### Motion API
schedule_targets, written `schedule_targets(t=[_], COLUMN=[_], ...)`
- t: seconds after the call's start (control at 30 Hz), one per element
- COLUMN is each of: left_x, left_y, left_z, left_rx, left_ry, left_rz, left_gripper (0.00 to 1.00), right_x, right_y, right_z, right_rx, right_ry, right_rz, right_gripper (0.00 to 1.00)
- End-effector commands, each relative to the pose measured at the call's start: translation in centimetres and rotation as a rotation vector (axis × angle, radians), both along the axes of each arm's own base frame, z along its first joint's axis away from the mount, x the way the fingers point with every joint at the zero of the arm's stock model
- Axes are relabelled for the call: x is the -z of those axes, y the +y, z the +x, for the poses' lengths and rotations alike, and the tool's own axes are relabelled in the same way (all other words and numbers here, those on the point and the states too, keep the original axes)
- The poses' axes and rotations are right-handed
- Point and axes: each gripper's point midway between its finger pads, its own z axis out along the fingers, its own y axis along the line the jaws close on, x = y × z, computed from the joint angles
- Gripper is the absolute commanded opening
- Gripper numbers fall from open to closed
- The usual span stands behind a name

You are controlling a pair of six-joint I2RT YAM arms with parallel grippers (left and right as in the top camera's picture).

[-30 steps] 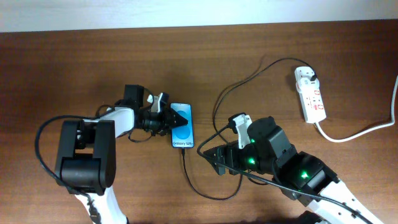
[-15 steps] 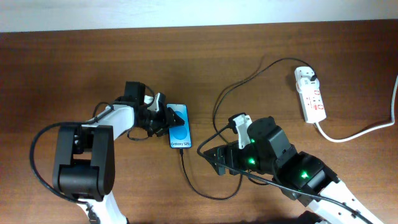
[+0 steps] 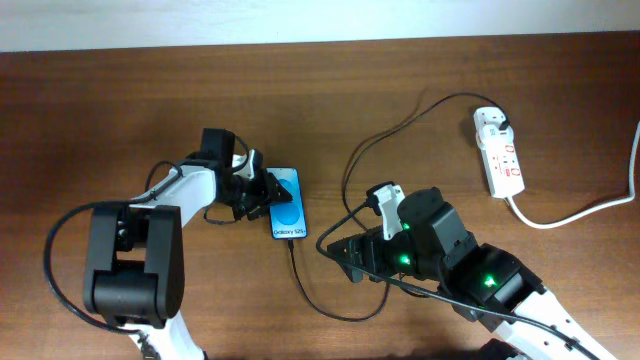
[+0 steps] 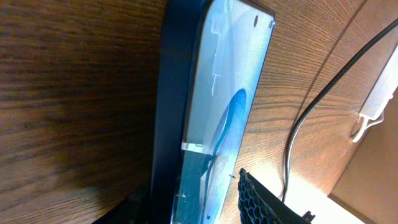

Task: Plug charger to phone and switch on socket
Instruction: 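Lower the phone flat onto the table with the left gripper and release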

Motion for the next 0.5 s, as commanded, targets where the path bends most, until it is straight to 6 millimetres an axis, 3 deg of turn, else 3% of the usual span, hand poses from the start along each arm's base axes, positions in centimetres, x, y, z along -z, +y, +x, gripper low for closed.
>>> schedule_targets(t=[0.0, 0.1, 0.47], left_x=[9.9, 9.7, 9.5], left_y=[11.4, 12.3, 12.9], left_z=[-7.8, -8.4, -9.1], left_rx=[-0.041, -0.03, -0.018], left_ry=[0.279, 0.301, 0.324], left_rz=[0.63, 0.684, 0.718], left_gripper=[0.45, 0.45, 0.46], right_x=[0.1, 0.1, 0.3], right_y=[-0.2, -0.2, -0.3], right_z=[0.3, 0.3, 0.2], right_rx=[0.003, 0.003, 0.003], right_ry=[-0.011, -0.009, -0.003], right_rz=[-0.012, -0.014, -0.018], right_gripper=[0.9, 0.91, 0.91])
